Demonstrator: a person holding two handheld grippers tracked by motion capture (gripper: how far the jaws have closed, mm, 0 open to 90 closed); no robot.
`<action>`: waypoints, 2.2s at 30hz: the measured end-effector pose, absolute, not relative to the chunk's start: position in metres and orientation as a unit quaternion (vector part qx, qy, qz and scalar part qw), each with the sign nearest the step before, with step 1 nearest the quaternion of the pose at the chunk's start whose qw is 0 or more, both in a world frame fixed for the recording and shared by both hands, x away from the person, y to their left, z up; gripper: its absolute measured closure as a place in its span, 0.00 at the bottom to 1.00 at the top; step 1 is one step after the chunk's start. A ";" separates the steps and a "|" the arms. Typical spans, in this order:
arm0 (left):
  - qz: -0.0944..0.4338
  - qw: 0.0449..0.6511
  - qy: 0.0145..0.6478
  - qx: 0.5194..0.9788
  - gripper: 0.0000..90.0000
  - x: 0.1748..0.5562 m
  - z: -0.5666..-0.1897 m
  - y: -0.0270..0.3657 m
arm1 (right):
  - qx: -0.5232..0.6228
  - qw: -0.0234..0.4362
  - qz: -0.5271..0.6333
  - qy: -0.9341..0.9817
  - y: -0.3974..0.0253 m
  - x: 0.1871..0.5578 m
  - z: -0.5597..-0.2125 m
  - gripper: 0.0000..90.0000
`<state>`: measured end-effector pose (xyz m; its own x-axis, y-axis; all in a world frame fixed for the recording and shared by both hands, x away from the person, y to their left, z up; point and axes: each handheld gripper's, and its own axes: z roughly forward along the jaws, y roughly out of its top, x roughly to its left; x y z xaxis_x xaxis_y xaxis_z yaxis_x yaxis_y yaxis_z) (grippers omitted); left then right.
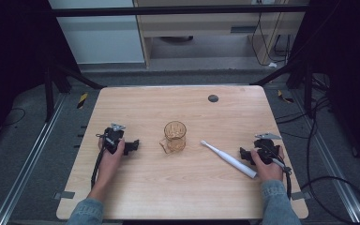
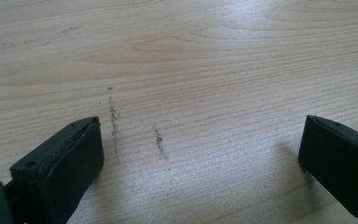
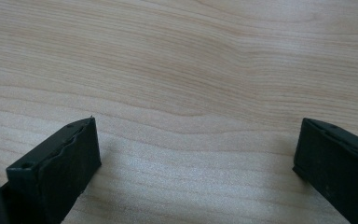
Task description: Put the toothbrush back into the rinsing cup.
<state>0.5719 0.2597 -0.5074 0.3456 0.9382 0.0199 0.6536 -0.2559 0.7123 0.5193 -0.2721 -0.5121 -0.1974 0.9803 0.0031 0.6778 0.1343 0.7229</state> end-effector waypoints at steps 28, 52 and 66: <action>0.228 0.311 0.524 0.759 0.00 0.572 -0.507 0.260 | 0.485 0.267 0.330 0.765 -0.243 0.488 -0.461 0.15; 0.228 0.312 0.525 0.759 0.00 0.572 -0.507 0.260 | 0.406 0.187 0.231 0.864 -0.199 0.497 -0.442 0.29; 0.228 0.312 0.525 0.759 0.00 0.572 -0.507 0.260 | 0.401 0.161 0.206 0.878 -0.189 0.511 -0.442 0.42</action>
<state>0.5719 0.2597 -0.5074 0.3452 0.9383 0.0195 0.6538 -0.2553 0.7123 0.5111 -0.1890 -0.4424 -0.6268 0.7702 -0.1182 0.6375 0.5941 0.4906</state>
